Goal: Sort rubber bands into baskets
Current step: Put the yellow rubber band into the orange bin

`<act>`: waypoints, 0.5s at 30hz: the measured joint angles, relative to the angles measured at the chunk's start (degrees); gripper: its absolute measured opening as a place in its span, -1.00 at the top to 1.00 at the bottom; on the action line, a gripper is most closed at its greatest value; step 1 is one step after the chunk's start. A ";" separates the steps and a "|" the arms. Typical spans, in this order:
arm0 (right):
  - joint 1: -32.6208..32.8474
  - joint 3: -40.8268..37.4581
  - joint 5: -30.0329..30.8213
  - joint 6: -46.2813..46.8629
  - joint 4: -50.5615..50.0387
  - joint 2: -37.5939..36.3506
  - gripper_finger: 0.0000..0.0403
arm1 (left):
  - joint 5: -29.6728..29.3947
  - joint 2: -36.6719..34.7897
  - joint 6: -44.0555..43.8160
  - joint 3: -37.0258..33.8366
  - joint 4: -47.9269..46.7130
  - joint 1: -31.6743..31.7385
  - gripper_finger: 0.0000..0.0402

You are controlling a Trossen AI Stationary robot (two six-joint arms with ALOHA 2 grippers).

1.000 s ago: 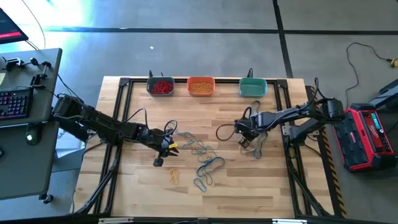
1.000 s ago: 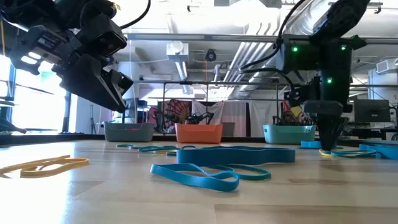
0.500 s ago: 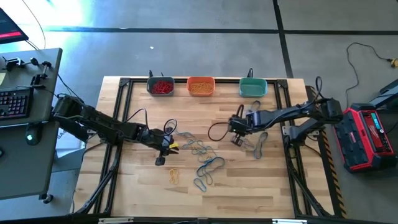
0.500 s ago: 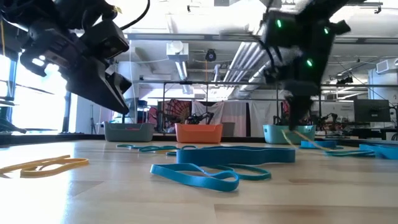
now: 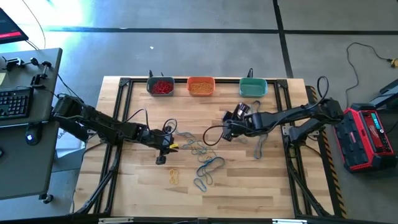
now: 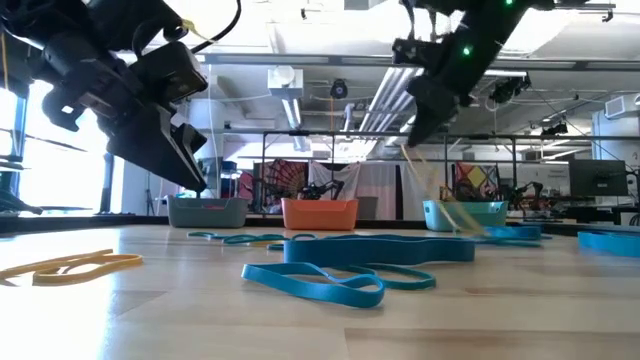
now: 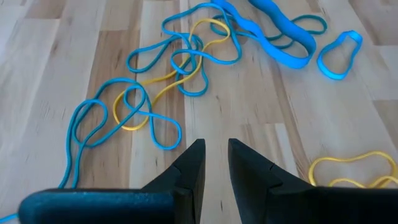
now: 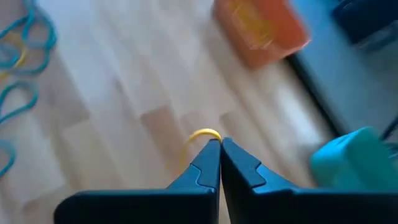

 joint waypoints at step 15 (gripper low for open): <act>5.52 0.94 23.46 1.16 -0.06 -0.20 1.00 | 0.02 0.00 -0.59 0.00 -0.54 -0.02 0.70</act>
